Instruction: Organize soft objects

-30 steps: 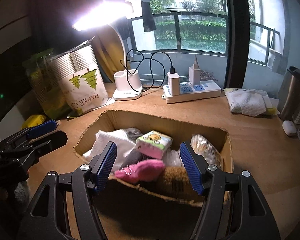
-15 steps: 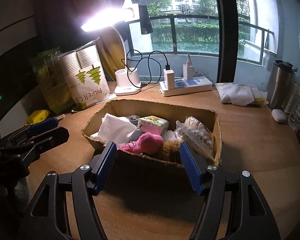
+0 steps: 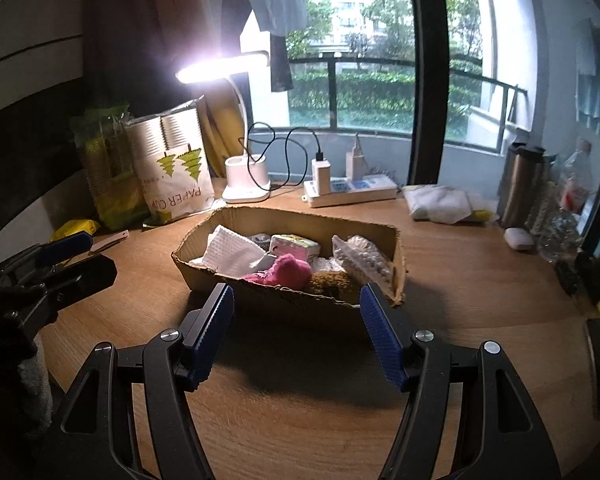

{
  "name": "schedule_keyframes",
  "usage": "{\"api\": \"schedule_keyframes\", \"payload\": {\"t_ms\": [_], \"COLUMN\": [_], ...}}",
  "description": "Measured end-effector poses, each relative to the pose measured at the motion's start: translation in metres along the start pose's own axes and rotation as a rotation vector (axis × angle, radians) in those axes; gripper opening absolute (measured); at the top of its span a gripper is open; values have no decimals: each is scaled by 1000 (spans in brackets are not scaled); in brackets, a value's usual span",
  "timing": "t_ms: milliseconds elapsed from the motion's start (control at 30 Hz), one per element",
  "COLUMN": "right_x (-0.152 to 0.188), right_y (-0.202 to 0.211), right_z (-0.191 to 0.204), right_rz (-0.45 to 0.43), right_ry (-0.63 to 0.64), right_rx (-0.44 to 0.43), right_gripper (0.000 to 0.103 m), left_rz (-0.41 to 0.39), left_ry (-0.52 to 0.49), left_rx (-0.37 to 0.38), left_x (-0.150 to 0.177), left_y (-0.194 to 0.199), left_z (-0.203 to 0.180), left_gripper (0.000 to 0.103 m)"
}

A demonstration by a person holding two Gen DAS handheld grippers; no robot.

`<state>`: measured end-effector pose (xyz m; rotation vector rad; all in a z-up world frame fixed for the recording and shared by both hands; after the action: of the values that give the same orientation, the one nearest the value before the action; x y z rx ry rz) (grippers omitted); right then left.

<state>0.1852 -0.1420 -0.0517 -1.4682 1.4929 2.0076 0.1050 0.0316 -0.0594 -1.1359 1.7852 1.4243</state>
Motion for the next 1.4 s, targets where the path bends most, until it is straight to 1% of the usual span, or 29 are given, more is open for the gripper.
{"api": "schedule_keyframes", "payload": {"t_ms": [133, 200, 367, 467, 567, 633, 667, 700, 833, 1000, 1167, 1400], "right_x": [-2, -5, -13, -20, -27, -33, -36, -39, -50, -60, -62, -61], "right_y": [18, 31, 59, 75, 89, 98, 102, 107, 121, 136, 143, 144], "right_z": [3, 4, 5, 5, 5, 5, 4, 3, 2, 2, 0, 0], "right_rz": [-38, -60, -116, -148, -176, -192, -200, -208, -238, -277, -298, -302], "right_ry": [6, 4, 11, 11, 15, 13, 9, 5, 13, 15, 8, 12], "right_rx": [36, 48, 85, 98, 117, 121, 123, 129, 153, 174, 180, 184], "right_gripper": [78, 83, 84, 85, 86, 92, 97, 99, 99, 99, 99, 99], "left_rz": [-36, -61, -121, -156, -192, -216, -228, -244, -277, -314, -327, -328], "left_ry": [-34, -46, -67, -64, -59, -65, -68, -67, -89, -123, -133, -126], "left_rx": [-8, -5, -16, -39, -42, -44, -45, -52, -81, -79, -83, -75], "left_x": [-3, -7, -22, -31, -41, -49, -52, -57, -69, -81, -86, -83], "left_y": [17, 27, 50, 60, 71, 77, 81, 86, 95, 109, 116, 114], "left_z": [-8, -13, -22, -25, -27, -29, -30, -31, -37, -48, -54, -54], "left_gripper": [101, 102, 102, 102, 102, 102, 102, 102, 102, 102, 102, 102]}}
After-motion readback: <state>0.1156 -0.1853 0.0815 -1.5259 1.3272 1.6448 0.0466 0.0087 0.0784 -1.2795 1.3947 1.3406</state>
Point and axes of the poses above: each gripper's, at about its wrist camera, not at the fingertips, and y roughly against the way its jaws point, z to its left, x to its underside, the point moved 1 cm from there along -y, roughly the way its jaws point, and after that the axes turned 5 degrees about y, right-handed, at the moved point
